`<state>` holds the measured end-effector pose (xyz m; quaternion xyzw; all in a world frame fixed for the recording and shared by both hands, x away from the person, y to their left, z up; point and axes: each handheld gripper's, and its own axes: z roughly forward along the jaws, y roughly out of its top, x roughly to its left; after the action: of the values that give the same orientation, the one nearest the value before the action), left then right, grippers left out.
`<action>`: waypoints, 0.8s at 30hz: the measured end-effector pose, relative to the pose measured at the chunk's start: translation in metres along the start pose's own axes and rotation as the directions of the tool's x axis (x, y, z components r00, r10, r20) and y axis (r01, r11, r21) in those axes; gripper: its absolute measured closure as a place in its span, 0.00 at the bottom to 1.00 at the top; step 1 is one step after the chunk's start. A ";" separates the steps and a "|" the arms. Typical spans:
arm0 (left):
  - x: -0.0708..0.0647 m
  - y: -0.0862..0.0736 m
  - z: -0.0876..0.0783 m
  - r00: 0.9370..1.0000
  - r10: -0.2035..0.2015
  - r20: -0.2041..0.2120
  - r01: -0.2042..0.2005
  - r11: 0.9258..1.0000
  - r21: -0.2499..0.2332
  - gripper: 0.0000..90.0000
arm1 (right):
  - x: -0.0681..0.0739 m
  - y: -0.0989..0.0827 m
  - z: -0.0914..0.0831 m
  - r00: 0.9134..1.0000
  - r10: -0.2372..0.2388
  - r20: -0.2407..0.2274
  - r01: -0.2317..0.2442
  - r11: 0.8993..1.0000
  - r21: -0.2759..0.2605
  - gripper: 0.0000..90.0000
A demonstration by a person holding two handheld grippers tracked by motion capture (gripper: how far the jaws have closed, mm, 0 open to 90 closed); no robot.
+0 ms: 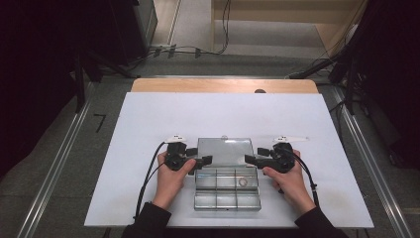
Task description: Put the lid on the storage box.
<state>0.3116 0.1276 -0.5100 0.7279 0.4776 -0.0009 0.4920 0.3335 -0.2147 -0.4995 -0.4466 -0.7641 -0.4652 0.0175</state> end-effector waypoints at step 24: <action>-0.001 -0.001 0.002 0.999 -0.039 0.022 0.039 0.999 0.016 0.30 | 0.001 -0.003 0.007 0.998 0.051 -0.021 -0.050 0.998 0.035 0.40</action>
<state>0.3115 0.1255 -0.5118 0.7222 0.4863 -0.0224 0.4914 0.3334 -0.2097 -0.5052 -0.4603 -0.7603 -0.4561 0.0454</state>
